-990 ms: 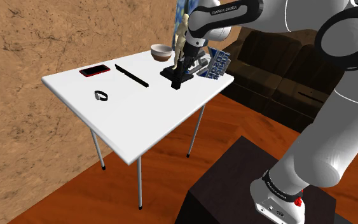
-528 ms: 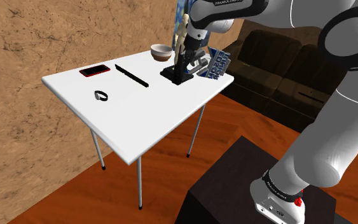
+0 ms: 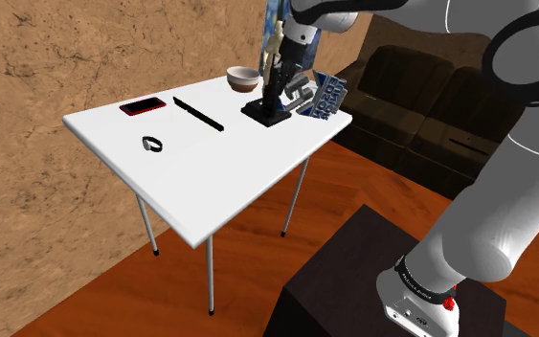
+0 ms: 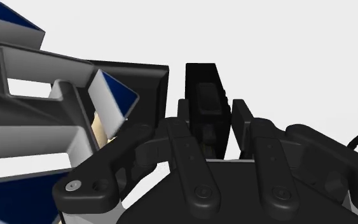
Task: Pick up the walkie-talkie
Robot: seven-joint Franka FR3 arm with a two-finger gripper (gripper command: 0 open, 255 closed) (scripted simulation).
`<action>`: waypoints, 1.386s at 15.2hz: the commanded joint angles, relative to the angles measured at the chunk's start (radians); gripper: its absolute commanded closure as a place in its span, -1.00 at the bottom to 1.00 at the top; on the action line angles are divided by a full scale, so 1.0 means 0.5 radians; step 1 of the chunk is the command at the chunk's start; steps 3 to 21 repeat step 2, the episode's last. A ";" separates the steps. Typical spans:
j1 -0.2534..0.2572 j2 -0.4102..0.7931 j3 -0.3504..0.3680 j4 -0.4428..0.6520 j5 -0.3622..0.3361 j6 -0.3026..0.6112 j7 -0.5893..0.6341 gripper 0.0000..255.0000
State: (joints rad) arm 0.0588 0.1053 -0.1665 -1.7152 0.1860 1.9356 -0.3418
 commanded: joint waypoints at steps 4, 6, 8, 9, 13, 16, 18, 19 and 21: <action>-0.001 0.000 0.000 0.037 -0.002 -0.037 0.006 1.00; -0.001 0.000 0.000 0.037 -0.002 -0.037 0.006 1.00; -0.001 0.000 0.000 0.037 -0.002 -0.037 0.006 1.00; -0.001 0.000 0.000 0.037 -0.002 -0.037 0.006 1.00; -0.001 0.000 0.000 0.037 -0.002 -0.037 0.006 1.00; -0.001 0.000 0.000 0.037 -0.002 -0.037 0.006 1.00; -0.001 0.000 0.000 0.037 -0.002 -0.037 0.006 1.00; -0.001 0.000 0.000 0.037 -0.002 -0.037 0.006 1.00; -0.001 0.000 0.000 0.037 -0.002 -0.037 0.006 1.00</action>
